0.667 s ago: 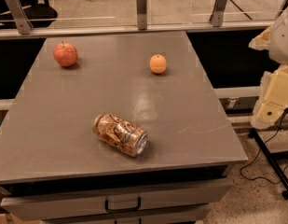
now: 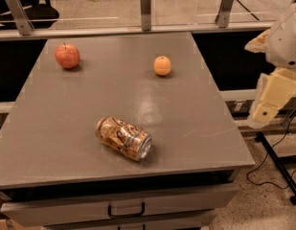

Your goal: Pick orange

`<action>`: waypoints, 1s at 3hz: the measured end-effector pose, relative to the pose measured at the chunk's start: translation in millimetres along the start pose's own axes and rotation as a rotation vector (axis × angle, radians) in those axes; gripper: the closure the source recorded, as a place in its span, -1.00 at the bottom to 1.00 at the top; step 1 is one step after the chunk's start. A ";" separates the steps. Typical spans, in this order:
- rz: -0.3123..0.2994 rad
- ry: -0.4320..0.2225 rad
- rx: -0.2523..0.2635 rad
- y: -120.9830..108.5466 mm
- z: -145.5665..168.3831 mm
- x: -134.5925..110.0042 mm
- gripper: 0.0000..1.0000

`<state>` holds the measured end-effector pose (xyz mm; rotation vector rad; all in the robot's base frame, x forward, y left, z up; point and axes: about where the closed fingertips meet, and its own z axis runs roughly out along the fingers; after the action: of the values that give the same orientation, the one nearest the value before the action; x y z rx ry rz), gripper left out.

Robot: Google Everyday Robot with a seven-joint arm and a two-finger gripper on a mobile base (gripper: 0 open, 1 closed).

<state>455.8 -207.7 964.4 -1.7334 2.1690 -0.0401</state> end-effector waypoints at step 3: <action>-0.067 -0.233 -0.008 -65.9 71.5 -58.0 -1.00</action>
Offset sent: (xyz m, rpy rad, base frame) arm 0.1546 0.0848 -0.0441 0.3275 -0.1177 0.1804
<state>549.3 -154.6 928.8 -1.7207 1.9467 0.1469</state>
